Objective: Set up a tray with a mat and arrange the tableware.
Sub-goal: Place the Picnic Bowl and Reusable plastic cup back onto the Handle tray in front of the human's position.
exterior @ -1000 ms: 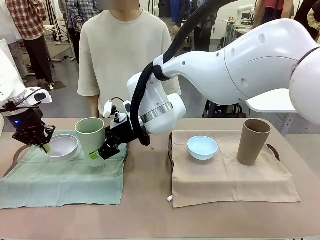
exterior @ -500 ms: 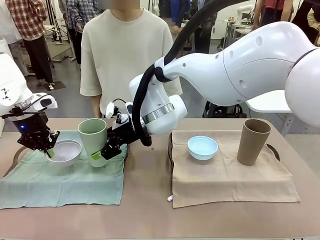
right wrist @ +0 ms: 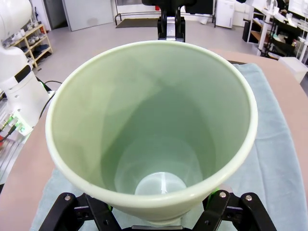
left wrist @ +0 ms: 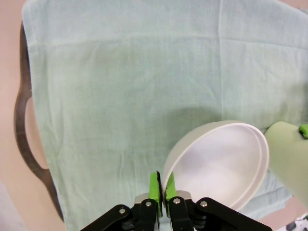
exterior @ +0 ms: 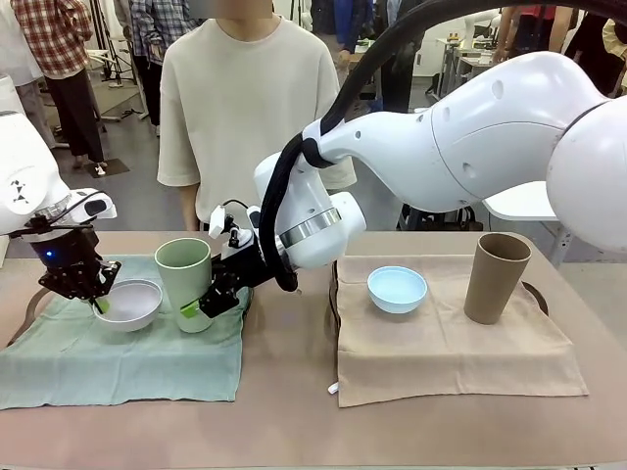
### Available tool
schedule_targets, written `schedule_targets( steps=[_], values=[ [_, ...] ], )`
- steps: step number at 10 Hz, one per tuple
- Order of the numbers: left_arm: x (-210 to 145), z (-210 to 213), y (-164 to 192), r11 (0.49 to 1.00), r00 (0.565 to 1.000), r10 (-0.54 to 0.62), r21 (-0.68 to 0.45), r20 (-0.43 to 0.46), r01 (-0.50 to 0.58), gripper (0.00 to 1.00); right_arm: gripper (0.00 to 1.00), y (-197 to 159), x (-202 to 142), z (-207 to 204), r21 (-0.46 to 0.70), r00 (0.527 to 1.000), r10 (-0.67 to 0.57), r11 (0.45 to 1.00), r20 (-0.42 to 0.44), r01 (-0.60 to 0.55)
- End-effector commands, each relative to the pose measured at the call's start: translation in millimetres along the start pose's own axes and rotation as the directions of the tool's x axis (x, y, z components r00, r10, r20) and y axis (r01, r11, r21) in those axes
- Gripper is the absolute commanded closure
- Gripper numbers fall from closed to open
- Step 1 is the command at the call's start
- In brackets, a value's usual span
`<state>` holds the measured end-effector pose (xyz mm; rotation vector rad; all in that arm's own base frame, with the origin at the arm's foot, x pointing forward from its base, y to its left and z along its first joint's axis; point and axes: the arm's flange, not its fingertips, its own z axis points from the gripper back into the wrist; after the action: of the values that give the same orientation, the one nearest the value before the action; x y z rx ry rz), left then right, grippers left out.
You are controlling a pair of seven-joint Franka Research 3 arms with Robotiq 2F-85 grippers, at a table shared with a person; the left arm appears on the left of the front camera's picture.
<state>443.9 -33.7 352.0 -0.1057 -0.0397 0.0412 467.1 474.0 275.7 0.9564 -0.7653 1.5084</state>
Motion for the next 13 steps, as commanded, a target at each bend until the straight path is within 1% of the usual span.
schedule_targets(
  steps=[1, 2, 3, 4, 5, 6, 7, 8, 9, 10, 11, 13],
  values=[
    [4, -4, -2, 1.000, 1.000, -0.021, -0.010, 0.006, 0.021, 0.36, 0.00, -4, -3, -2, 0.013, 1.000, -0.002, 1.000, 0.018, 0.002],
    [3, -3, -1, 1.000, 1.000, -0.027, -0.010, 0.005, 0.027, 0.33, 0.00, -2, -2, 0, 0.008, 1.000, -0.014, 1.000, -0.013, 0.014],
    [3, 1, 0, 0.999, 0.999, -0.033, -0.010, 0.006, 0.033, 0.00, 0.00, -1, 4, 8, -0.009, 0.997, -0.053, 0.999, -0.050, 0.052],
    [1, 5, 2, 1.000, 1.000, -0.023, -0.013, 0.009, 0.023, 0.13, 0.00, 2, 11, 16, -0.014, 0.993, -0.069, 0.998, -0.098, 0.068],
    [0, 10, 5, 1.000, 1.000, -0.022, -0.021, 0.014, 0.022, 0.00, 0.00, 4, 16, 25, -0.026, 0.983, -0.109, 0.994, -0.146, 0.107],
    [-1, 13, 7, 1.000, 1.000, -0.022, -0.021, 0.017, 0.023, 0.00, 0.00, 8, 20, 36, -0.045, 0.970, -0.147, 0.989, -0.195, 0.141],
    [-4, 18, 11, 1.000, 1.000, -0.018, -0.022, 0.018, 0.018, 0.45, 0.00, 14, 24, 49, -0.074, 0.944, -0.208, 0.978, -0.257, 0.195],
    [-5, 22, 13, 0.999, 0.999, -0.022, -0.027, 0.026, 0.022, 0.36, 0.00, 19, 24, 63, -0.092, 0.915, -0.273, 0.962, -0.297, 0.258],
    [-6, 26, 14, 0.999, 0.999, -0.027, -0.042, 0.035, 0.029, 0.36, 0.00, 23, 27, 78, -0.131, 0.890, -0.329, 0.944, -0.316, 0.302],
    [-8, 31, 15, 0.998, 0.999, -0.033, -0.045, 0.036, 0.035, 0.36, 0.00, 29, 33, 92, -0.168, 0.878, -0.360, 0.932, -0.315, 0.322],
    [-14, 46, 15, 0.997, 0.998, -0.056, -0.041, 0.041, 0.058, 0.36, 0.00, 41, 47, 107, -0.221, 0.854, -0.409, 0.909, -0.322, 0.353],
    [-25, 91, -1, 0.994, 0.991, -0.102, -0.017, 0.083, 0.104, 0.36, 0.00, 76, 86, 146, -0.360, 0.767, -0.536, 0.835, -0.352, 0.417]
  ],
)
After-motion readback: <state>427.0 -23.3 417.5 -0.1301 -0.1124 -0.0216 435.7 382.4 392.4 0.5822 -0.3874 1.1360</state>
